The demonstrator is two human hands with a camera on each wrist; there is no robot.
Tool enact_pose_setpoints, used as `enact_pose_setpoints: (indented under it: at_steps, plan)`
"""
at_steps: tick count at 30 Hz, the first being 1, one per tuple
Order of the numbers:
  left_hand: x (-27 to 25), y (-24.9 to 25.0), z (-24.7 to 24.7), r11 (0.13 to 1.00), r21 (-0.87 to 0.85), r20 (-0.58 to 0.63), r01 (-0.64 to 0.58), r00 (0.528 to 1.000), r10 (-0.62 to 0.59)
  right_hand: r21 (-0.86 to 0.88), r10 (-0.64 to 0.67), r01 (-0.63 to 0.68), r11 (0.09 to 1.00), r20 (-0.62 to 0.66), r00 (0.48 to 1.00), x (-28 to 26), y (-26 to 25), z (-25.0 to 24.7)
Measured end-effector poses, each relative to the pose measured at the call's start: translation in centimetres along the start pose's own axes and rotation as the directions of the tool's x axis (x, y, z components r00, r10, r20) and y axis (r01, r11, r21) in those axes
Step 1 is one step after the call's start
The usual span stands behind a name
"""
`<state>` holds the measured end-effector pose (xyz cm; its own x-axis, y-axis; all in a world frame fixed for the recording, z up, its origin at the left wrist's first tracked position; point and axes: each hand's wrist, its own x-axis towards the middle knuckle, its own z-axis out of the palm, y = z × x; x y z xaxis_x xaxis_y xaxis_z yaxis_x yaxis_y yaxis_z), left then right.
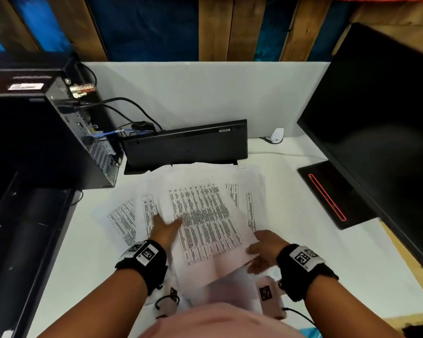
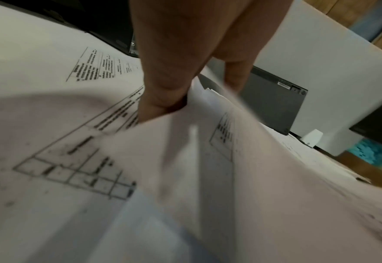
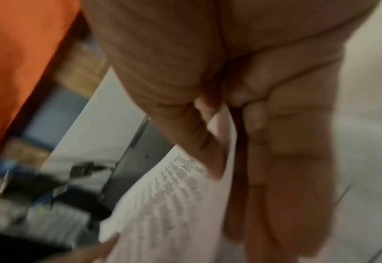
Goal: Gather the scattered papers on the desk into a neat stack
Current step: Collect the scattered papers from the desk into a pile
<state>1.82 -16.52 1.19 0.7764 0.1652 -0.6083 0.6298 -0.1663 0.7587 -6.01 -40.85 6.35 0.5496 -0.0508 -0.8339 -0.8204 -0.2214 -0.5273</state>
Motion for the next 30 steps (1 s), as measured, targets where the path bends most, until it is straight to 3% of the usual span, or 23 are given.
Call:
enact_pose_setpoints:
  at_steps: [2, 3, 5, 6, 7, 9, 11, 14, 16, 18, 20, 22, 24, 28, 30]
  plan:
    - [0.1, -0.5, -0.1, 0.984, 0.171, -0.005, -0.046, 0.999, 0.047, -0.407, -0.083, 0.051, 0.912, -0.061, 0.995, 1.0, 0.6, -1.0]
    - [0.3, -0.7, 0.0, 0.967, 0.248, -0.028, -0.054, 0.998, 0.063, -0.503, -0.148, 0.048, 0.863, -0.161, 0.976, 1.4, 0.7, -1.5]
    - [0.3, -0.6, 0.0, 0.926, 0.374, -0.100, -0.056, 0.990, 0.101, -0.491, -0.247, 0.021, 0.871, -0.400, 0.883, 2.2, 0.8, -2.7]
    - [0.3, -0.5, 0.1, 0.907, 0.418, -0.136, -0.047, 0.984, 0.113, -0.440, -0.228, -0.012, 0.898, -0.488, 0.843, 3.0, 0.7, -3.3]
    - [0.5, -0.5, 0.4, 0.898, 0.440, -0.144, -0.027, 0.984, 0.100, -0.371, -0.191, -0.017, 0.929, -0.516, 0.835, 3.7, 0.7, -3.7]
    - [0.3, -0.5, 0.8, 0.895, 0.444, -0.079, -0.039, 0.993, 0.083, -0.275, -0.131, 0.002, 0.961, -0.450, 0.883, 5.1, 0.2, -3.6]
    - [0.0, -0.8, 2.0, 0.892, 0.439, 0.079, -0.110, 0.993, 0.084, -0.199, -0.116, 0.038, 0.979, -0.397, 0.911, 6.1, -0.2, -3.6]
    - [0.0, -0.8, 1.7, 0.917, 0.373, 0.273, -0.139, 0.962, 0.035, -0.160, -0.038, -0.029, 0.987, -0.401, 0.915, 6.5, -0.8, -3.0]
    - [0.5, -0.5, 0.0, 0.909, 0.403, 0.190, -0.107, 0.981, 0.031, -0.173, 0.000, -0.084, 0.981, -0.436, 0.900, 6.9, -0.6, -3.0]
    - [0.4, 0.2, -2.8, 0.855, 0.518, -0.099, 0.013, 0.994, 0.045, -0.197, 0.021, -0.126, 0.972, -0.463, 0.886, 7.0, -0.5, -2.9]
    - [0.2, 0.2, -6.6, 0.818, 0.534, -0.383, 0.213, 0.924, 0.010, -0.270, 0.020, -0.176, 0.947, -0.495, 0.869, 6.8, -0.8, -2.2]
    - [-0.3, -0.5, -9.5, 0.833, 0.408, -0.538, 0.374, 0.835, -0.111, -0.356, -0.020, -0.204, 0.912, -0.535, 0.845, 6.5, -1.2, -1.4]
    - [-0.1, -1.4, -10.5, 0.852, 0.332, -0.548, 0.404, 0.818, -0.175, -0.369, -0.063, -0.172, 0.913, -0.545, 0.836, 6.6, -1.4, -0.6]
    - [1.0, -1.6, -9.2, 0.901, 0.236, -0.456, 0.364, 0.860, -0.229, -0.272, -0.054, -0.107, 0.956, -0.526, 0.849, 7.1, -1.6, -0.4]
    - [2.0, -2.1, -8.7, 0.941, 0.166, -0.356, 0.295, 0.908, -0.221, -0.206, -0.043, -0.069, 0.976, -0.492, 0.870, 7.2, -1.6, -0.8]
